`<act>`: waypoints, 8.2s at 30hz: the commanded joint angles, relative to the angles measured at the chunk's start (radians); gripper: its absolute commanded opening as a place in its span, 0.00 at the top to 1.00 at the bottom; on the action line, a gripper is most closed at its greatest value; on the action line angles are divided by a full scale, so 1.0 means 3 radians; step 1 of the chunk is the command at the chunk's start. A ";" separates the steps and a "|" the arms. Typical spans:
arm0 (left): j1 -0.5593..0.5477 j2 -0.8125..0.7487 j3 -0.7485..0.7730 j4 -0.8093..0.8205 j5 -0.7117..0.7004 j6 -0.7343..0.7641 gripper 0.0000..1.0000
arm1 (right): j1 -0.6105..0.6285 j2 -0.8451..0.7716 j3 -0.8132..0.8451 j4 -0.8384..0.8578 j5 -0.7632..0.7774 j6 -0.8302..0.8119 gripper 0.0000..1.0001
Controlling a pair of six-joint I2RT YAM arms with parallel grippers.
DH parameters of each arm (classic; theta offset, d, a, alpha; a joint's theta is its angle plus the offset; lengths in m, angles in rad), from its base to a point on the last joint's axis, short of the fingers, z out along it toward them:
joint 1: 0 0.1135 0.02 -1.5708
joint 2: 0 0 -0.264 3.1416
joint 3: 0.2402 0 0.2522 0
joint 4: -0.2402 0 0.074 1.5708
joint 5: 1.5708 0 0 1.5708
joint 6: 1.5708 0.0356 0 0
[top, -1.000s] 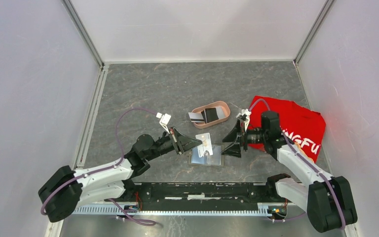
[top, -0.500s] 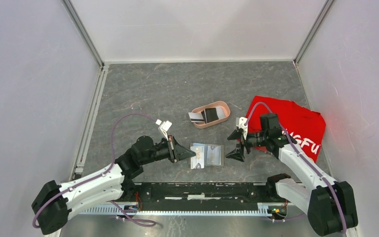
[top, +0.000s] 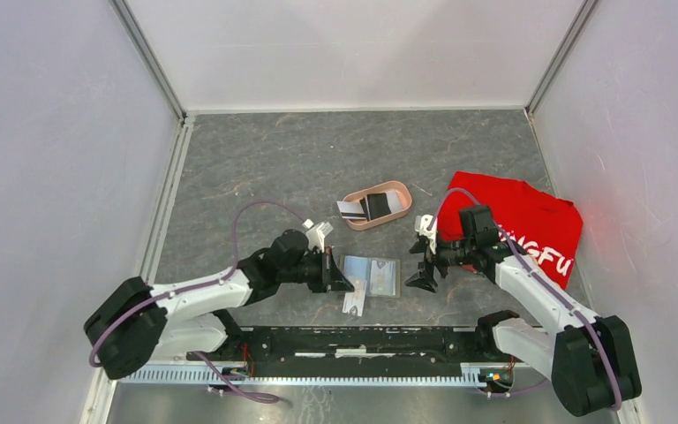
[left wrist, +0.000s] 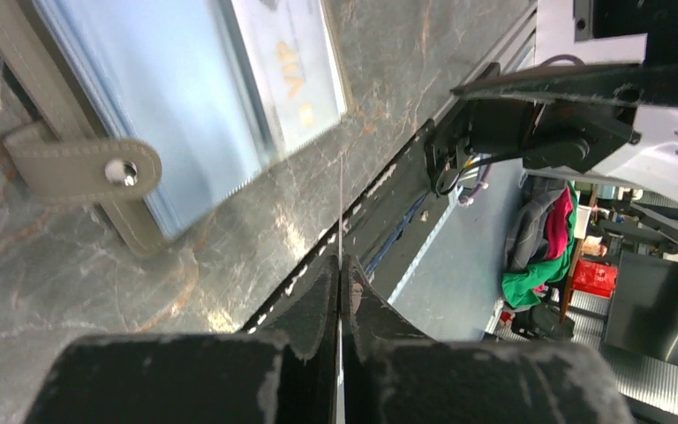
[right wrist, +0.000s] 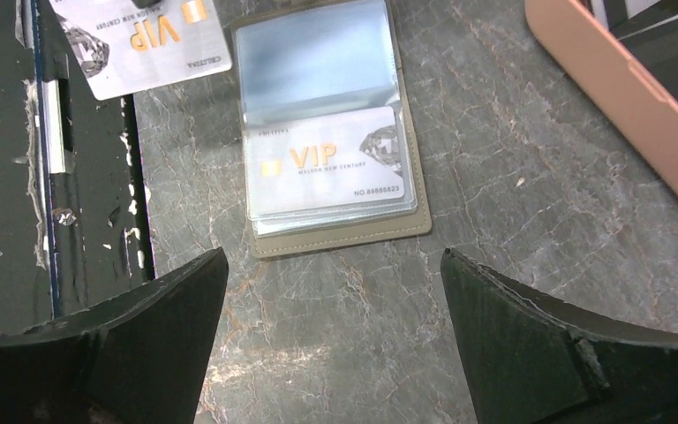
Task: Put the credit cards into the card holder
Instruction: Insert the credit card into the card holder.
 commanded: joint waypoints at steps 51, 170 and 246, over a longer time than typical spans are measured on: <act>0.0902 0.2136 0.1073 0.0290 0.1655 0.1014 0.98 | 0.0779 0.1536 0.0803 -0.0339 0.0587 -0.0384 0.96; 0.0298 0.2125 0.0431 0.1763 0.0108 -0.0254 0.98 | 0.0952 0.1718 0.0866 -0.0369 0.0940 -0.0325 0.99; -0.0143 0.1413 0.0856 0.0305 -0.0677 0.0152 0.70 | 0.0651 0.1326 0.0840 -0.0631 0.0581 -0.0673 0.87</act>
